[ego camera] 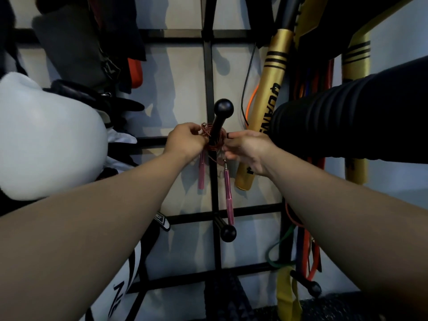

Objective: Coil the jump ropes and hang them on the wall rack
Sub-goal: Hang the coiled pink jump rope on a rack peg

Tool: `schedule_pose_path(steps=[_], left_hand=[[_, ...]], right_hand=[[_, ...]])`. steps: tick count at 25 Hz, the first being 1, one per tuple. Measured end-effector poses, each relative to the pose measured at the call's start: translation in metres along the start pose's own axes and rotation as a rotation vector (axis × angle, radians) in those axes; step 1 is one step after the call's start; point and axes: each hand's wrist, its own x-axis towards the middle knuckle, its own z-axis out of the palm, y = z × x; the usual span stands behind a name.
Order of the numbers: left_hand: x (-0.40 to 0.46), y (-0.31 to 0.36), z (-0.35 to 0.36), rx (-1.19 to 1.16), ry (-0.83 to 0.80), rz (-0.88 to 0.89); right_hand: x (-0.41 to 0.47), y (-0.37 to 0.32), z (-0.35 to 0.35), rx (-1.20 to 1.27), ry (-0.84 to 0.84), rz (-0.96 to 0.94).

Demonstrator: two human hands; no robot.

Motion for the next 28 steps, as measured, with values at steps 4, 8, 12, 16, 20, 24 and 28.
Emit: schedule_pose_path(steps=[4, 8, 12, 16, 20, 24, 28], left_hand=[[-0.026, 0.022, -0.023, 0.045, -0.019, -0.009], [-0.074, 0.057, -0.054, 0.150, -0.091, 0.001], [-0.138, 0.096, -0.092, 0.217, -0.153, 0.030], [-0.220, 0.149, -0.130, 0.168, -0.207, 0.078], [-0.297, 0.204, -0.156, 0.137, -0.295, 0.183], [-0.351, 0.247, -0.164, 0.134, -0.364, 0.289], [-0.383, 0.270, -0.147, 0.122, -0.433, 0.373]], right_hand=[[-0.042, -0.028, -0.005, -0.075, 0.027, -0.024], [-0.108, -0.065, -0.021, -0.161, 0.067, -0.042], [-0.202, -0.107, -0.038, -0.262, 0.086, -0.052], [-0.317, -0.151, -0.056, -0.388, 0.063, -0.068], [-0.415, -0.181, -0.073, -0.569, 0.028, -0.109], [-0.478, -0.195, -0.093, -0.664, 0.064, -0.132], [-0.519, -0.196, -0.124, -0.729, 0.112, -0.113]])
